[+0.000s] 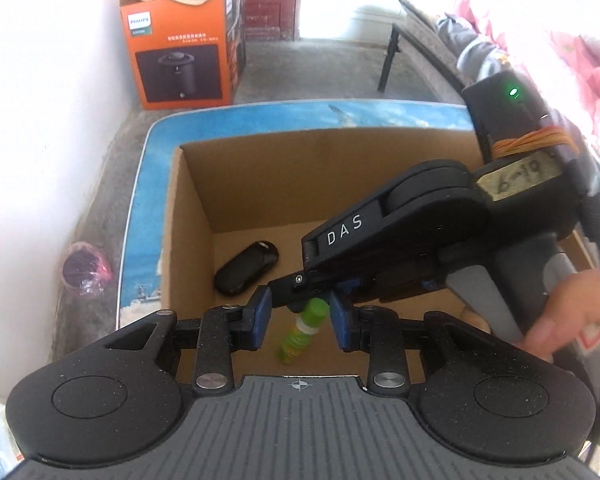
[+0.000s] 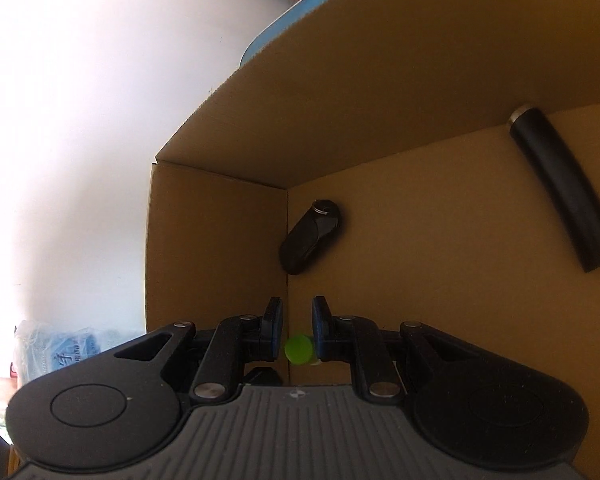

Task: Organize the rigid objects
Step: 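Open the right tool to drop the green glue stick into the box, then move the open right tool back toward the pink plastic lid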

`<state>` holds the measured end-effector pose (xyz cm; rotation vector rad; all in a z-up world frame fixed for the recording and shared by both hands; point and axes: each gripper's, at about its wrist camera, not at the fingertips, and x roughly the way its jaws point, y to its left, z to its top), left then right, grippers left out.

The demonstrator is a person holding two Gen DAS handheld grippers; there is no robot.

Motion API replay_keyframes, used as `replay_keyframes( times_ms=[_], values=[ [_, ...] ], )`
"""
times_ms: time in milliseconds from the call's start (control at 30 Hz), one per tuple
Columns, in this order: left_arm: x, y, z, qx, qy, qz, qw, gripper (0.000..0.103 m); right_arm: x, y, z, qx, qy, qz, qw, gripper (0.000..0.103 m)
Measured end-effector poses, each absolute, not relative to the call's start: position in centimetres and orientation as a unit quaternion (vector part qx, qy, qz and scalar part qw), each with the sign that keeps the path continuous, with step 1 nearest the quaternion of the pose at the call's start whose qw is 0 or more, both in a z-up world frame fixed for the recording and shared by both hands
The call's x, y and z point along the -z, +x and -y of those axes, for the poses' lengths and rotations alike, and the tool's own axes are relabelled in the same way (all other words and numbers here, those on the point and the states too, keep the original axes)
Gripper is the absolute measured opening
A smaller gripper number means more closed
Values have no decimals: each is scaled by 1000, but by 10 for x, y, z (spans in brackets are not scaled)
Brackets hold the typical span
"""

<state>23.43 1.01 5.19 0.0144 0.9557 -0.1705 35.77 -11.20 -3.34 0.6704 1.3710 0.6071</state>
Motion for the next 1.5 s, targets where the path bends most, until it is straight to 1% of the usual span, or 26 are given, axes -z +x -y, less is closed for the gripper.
replay_keyframes(
  times_ms=[167, 333, 500, 567, 633, 733, 800, 867, 900, 1100, 1233, 1300, 1400, 1433, 1467, 1500],
  values=[
    [-67, 223, -21, 82, -22, -435, 896, 34, 39, 366, 99, -263, 293, -628, 671, 18],
    [-81, 203, -37, 75, -58, -409, 907, 39, 42, 373, 75, -269, 290, -637, 662, 18],
    [-93, 177, -47, 79, -71, -385, 917, 44, 13, 369, 82, -281, 270, -607, 693, 18],
    [-98, 165, -49, 86, -70, -372, 921, 47, -5, 361, 97, -284, 250, -597, 707, 18],
    [-102, 150, -50, 96, -70, -356, 927, 57, -20, 349, 116, -281, 231, -595, 717, 18],
    [-105, 128, -55, 113, -80, -327, 935, 68, -38, 329, 144, -276, 208, -598, 723, 19],
    [-102, 117, -55, 121, -85, -315, 937, 70, -44, 318, 159, -269, 194, -614, 717, 29],
    [-97, 108, -56, 125, -89, -309, 939, 70, -40, 310, 165, -255, 186, -639, 701, 60],
    [-95, 104, -56, 125, -91, -306, 939, 71, -36, 307, 165, -253, 180, -650, 694, 64],
    [-88, 88, -57, 138, -96, -296, 940, 71, 1, 308, 149, -220, 143, -732, 629, 64],
    [-86, 83, -62, 139, -94, -290, 942, 72, 22, 324, 128, -211, 133, -763, 596, 65],
    [-84, 84, -64, 136, -91, -290, 943, 72, 23, 335, 114, -220, 134, -758, 599, 65],
    [-81, 85, -68, 133, -85, -291, 943, 72, 6, 350, 103, -266, 178, -706, 632, 66],
    [-80, 82, -71, 134, -84, -291, 944, 72, 0, 354, 103, -283, 202, -690, 635, 67],
    [-79, 82, -72, 133, -83, -291, 944, 72, -6, 358, 104, -298, 220, -680, 633, 72],
    [-77, 81, -74, 132, -82, -291, 944, 72, -11, 360, 105, -303, 226, -676, 632, 74]
  ],
)
